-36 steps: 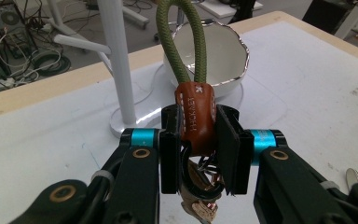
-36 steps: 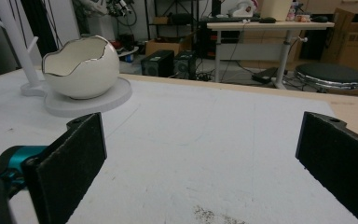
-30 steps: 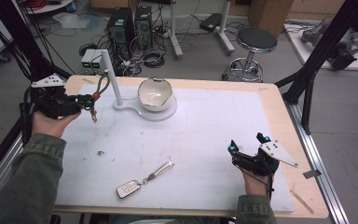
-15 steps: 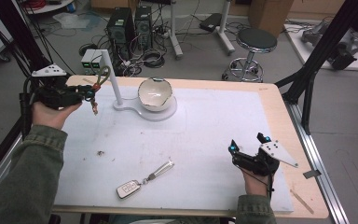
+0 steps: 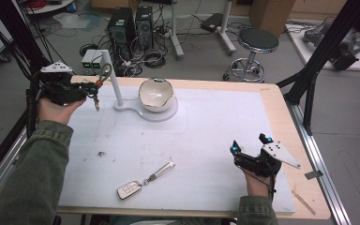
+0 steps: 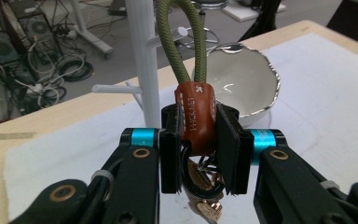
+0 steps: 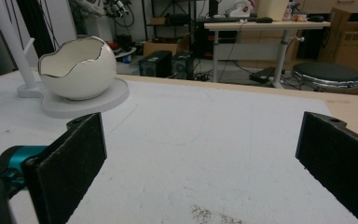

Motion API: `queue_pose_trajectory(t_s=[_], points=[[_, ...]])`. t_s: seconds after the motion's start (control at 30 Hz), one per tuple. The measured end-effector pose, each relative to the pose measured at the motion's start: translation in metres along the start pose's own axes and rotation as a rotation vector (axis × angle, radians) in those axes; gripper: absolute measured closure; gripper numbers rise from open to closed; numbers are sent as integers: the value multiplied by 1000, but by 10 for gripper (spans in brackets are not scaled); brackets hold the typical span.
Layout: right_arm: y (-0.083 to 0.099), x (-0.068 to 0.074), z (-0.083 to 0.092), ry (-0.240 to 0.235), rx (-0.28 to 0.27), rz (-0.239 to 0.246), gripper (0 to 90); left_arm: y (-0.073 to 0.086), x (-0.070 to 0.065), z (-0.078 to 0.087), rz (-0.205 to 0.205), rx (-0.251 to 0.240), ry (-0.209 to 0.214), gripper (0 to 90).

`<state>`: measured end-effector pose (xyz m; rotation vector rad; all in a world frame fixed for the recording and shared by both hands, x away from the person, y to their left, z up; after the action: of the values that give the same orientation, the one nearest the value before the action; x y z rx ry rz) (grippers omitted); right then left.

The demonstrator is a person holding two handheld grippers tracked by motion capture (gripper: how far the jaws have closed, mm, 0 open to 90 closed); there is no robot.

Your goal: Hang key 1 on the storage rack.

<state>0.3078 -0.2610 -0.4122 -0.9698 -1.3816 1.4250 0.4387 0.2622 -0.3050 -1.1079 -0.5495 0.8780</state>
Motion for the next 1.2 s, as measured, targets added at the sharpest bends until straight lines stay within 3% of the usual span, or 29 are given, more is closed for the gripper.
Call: queue_pose_trajectory(t_s=[0.37,0.93,1.07,1.2], points=[[0,-1,2,7,-5,-1,4,1,-1,-7,-4,4,-17,718],[0,-1,1,5,-2,2,4,13,6,-27,-26,80,-80,706],[0,-2,1,5,-6,3,4,13,6,-29,-10,83,-76,663],[1,-1,1,4,-1,2,4,11,4,-28,3,67,-68,541]])
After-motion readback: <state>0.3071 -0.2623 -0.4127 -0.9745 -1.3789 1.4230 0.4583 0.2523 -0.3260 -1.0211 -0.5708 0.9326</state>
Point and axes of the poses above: each handheld gripper's, and its own axes: z roughly backward along the jaws, y roughly out of its underside, x roughly to its left, the point moved 5 cm from there along -z, roughly forward along the jaws, and after that the axes turned 7 degrees about -x, right-handed, at the moved point
